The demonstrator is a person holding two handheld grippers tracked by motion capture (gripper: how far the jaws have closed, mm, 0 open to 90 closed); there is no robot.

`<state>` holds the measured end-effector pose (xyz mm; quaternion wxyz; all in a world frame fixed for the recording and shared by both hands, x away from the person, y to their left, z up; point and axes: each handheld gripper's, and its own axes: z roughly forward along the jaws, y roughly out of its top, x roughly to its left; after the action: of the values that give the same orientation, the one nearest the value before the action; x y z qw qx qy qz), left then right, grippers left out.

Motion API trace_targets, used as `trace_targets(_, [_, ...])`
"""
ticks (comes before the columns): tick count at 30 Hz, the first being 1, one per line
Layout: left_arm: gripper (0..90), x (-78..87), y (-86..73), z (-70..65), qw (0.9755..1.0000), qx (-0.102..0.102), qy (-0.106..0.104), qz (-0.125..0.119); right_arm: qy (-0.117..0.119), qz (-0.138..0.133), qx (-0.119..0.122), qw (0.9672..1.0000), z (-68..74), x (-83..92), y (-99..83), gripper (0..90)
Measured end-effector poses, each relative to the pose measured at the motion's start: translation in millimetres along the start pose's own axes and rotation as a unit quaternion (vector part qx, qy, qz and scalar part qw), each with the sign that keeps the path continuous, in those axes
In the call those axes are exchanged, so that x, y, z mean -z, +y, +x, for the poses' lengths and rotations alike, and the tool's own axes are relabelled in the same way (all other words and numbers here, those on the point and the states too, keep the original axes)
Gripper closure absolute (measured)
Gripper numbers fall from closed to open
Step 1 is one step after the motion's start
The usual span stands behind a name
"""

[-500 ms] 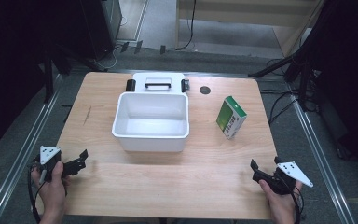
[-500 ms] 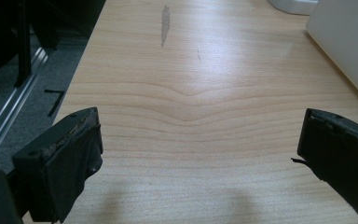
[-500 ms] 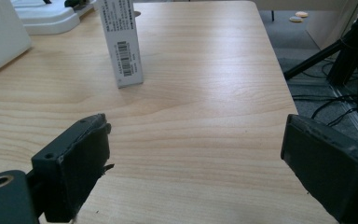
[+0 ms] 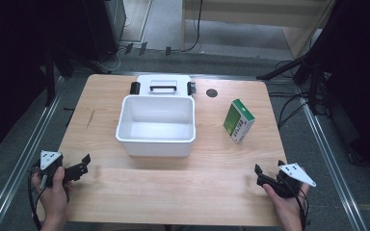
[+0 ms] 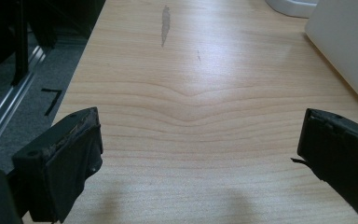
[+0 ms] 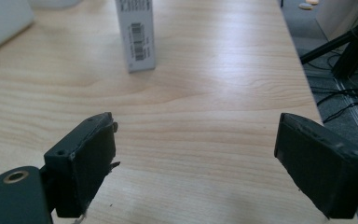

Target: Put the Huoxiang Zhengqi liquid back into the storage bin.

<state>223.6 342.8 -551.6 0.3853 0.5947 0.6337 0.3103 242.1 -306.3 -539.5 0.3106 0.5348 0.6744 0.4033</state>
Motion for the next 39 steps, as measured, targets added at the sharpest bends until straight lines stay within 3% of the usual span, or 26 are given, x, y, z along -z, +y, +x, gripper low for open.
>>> trace_targets(3, [0.8,0.0,0.0,0.0,1.0,0.0,0.0,0.0,0.016,0.018,0.013,0.9996,4.0,-3.1,3.9,12.0])
trace_targets(4, [0.8,-0.1,0.0,-0.1,1.0,0.0,0.001,0.0,0.026,0.039,0.037,0.9982,8.8,-6.8,8.9,12.1])
trace_targets(5, [0.8,-0.2,0.1,-0.2,1.0,0.0,0.001,0.001,0.026,0.039,0.037,0.9982,8.8,-6.8,8.9,12.1])
trace_targets(7, [0.8,-0.3,0.3,-0.6,1.0,-0.002,0.002,0.003,0.034,0.064,0.068,0.9951,14.7,-9.7,19.8,12.1])
trace_targets(11, [0.8,-0.2,0.2,0.1,1.0,0.0,0.0,0.002,0.037,0.09,0.082,0.992,17.2,-12.2,33.2,12.3])
trace_targets(15, [0.8,-0.4,0.2,0.6,1.0,0.003,-0.003,0.002,0.034,0.147,0.106,0.9829,19.6,-18.4,51.7,12.6])
trace_targets(16, [0.8,-0.4,0.2,0.6,1.0,0.003,-0.003,0.002,0.034,0.147,0.106,0.9829,19.6,-18.4,51.7,12.6])
trace_targets(17, [0.8,-0.5,0.2,0.5,1.0,0.003,-0.003,0.002,0.039,0.175,0.117,0.9768,21.1,-20.9,58.5,12.6])
trace_targets(18, [0.8,-0.5,0.2,0.5,1.0,0.003,-0.003,0.002,0.039,0.175,0.117,0.9768,21.1,-20.9,58.5,12.6])
trace_targets(19, [0.8,-0.7,0.2,0.4,1.0,0.004,-0.002,0.002,0.049,0.2,0.128,0.97,22.5,-23.1,65.5,12.7])
trace_targets(22, [0.8,-0.8,0.3,0.3,1.0,0.002,-0.002,0.002,0.052,0.243,0.136,0.9591,24.9,-27.6,75.3,13.0])
trace_targets(23, [0.8,-0.8,0.3,0.3,1.0,0.002,-0.002,0.002,0.052,0.243,0.136,0.9591,24.9,-27.6,75.3,13.0])
trace_targets(24, [0.8,-0.8,0.2,0.3,1.0,0.003,-0.005,0.003,0.058,0.278,0.132,0.9497,27.1,-31.4,81.0,13.0])
trace_targets(25, [0.8,-0.8,0.2,0.3,1.0,0.003,-0.005,0.003,0.058,0.278,0.132,0.9497,27.1,-31.4,81.0,13.0])
trace_targets(27, [0.8,-0.8,0.3,0.0,1.0,0.002,-0.005,0.004,0.066,0.303,0.14,0.9403,29.6,-35.2,86.7,13.0])
trace_targets(28, [0.8,-0.8,0.3,0.4,1.0,0.004,-0.005,0.003,0.07,0.329,0.147,0.9301,32.9,-38.9,93.3,12.9])
trace_targets(29, [0.8,-0.8,0.3,0.4,1.0,0.004,-0.005,0.003,0.07,0.329,0.147,0.9301,32.9,-38.9,93.3,12.9])
trace_targets(30, [0.8,-0.8,0.3,0.5,1.0,0.005,-0.005,0.003,0.071,0.352,0.154,0.9204,35.3,-43.0,100.9,12.8])
trace_targets(32, [0.8,-0.9,0.3,0.7,1.0,0.005,-0.006,0.003,0.07,0.37,0.163,0.912,37.9,-46.5,110.1,12.8])
trace_targets(36, [0.8,-0.9,0.4,1.2,1.0,0.005,-0.007,0.004,0.073,0.399,0.165,0.8991,42.5,-52.8,129.3,13.1])
trace_targets(38, [0.8,-1.0,0.4,1.5,0.9999,0.007,-0.008,0.004,0.073,0.409,0.159,0.8957,44.3,-55.8,137.9,13.5])
trace_targets(39, [0.8,-1.0,0.4,1.5,0.9999,0.007,-0.008,0.004,0.073,0.409,0.159,0.8957,44.3,-55.8,137.9,13.5])
